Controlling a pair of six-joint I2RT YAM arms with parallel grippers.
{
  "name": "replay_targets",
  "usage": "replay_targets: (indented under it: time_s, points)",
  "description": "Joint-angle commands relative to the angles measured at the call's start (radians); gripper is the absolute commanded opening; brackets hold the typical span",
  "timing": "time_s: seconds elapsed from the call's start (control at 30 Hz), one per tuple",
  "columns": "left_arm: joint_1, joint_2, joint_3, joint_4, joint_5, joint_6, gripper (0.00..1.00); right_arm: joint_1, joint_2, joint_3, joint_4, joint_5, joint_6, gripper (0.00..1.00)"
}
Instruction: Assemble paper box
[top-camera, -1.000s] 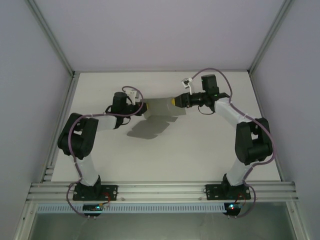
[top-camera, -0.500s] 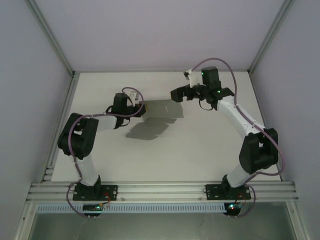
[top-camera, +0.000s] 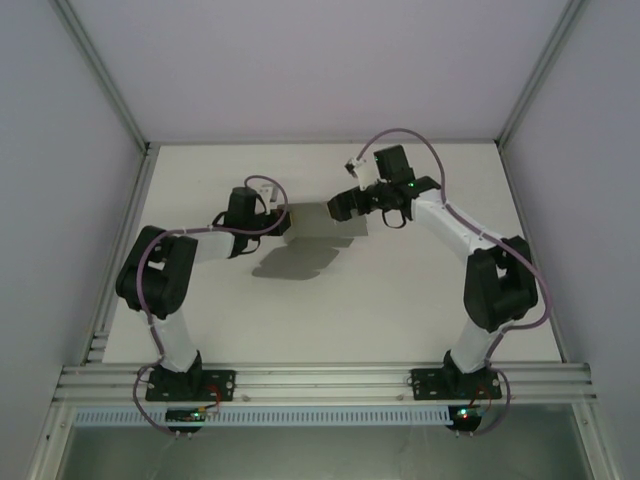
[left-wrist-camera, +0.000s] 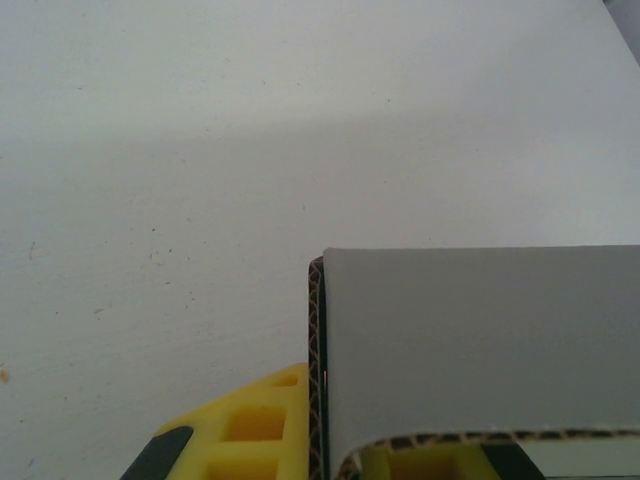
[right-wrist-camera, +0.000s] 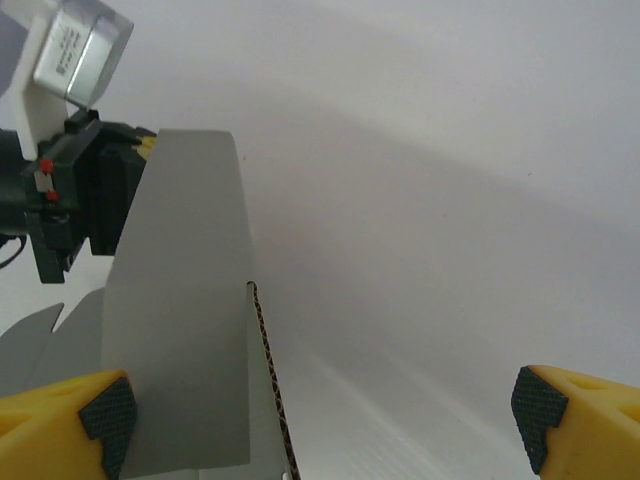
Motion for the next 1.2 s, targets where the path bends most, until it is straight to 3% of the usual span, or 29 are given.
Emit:
replay_targets:
  time_s: [0.0, 0.07, 0.17, 0.27, 0.37, 0.47, 0.57, 0.83, 1.17]
  points:
    - [-0.005, -0.027, 0.054, 0.006, 0.015, -0.032, 0.00, 0.023, 0.039, -0.015, 0.021, -0.026, -0.017, 0.99]
    - [-0.005, -0.022, 0.055, 0.012, 0.023, -0.037, 0.00, 0.034, 0.060, -0.011, 0.065, -0.029, -0.006, 0.99]
    - [-0.010, -0.020, 0.058, 0.014, 0.034, -0.033, 0.00, 0.056, 0.083, -0.005, 0.151, 0.068, 0.012, 0.99]
    - [-0.020, -0.025, 0.057, -0.001, 0.012, -0.028, 0.00, 0.074, 0.087, -0.029, 0.274, 0.233, 0.065, 0.99]
    - [-0.030, -0.035, 0.055, -0.018, -0.026, -0.026, 0.00, 0.100, 0.085, -0.055, 0.351, 0.507, 0.117, 0.99]
    - [-0.045, -0.043, 0.057, -0.033, -0.063, -0.017, 0.00, 0.132, 0.079, -0.081, 0.398, 0.700, 0.115, 0.99]
    - [-0.052, -0.048, 0.062, -0.047, -0.093, -0.023, 0.00, 0.160, 0.056, -0.119, 0.438, 0.789, 0.093, 0.99]
    - [-0.038, -0.052, 0.065, -0.064, -0.124, -0.015, 0.00, 0.138, -0.066, -0.162, 0.297, 0.695, 0.074, 0.99]
    - [-0.011, -0.047, 0.090, -0.099, -0.083, -0.007, 0.00, 0.073, -0.240, -0.246, -0.077, 0.505, 0.017, 0.99]
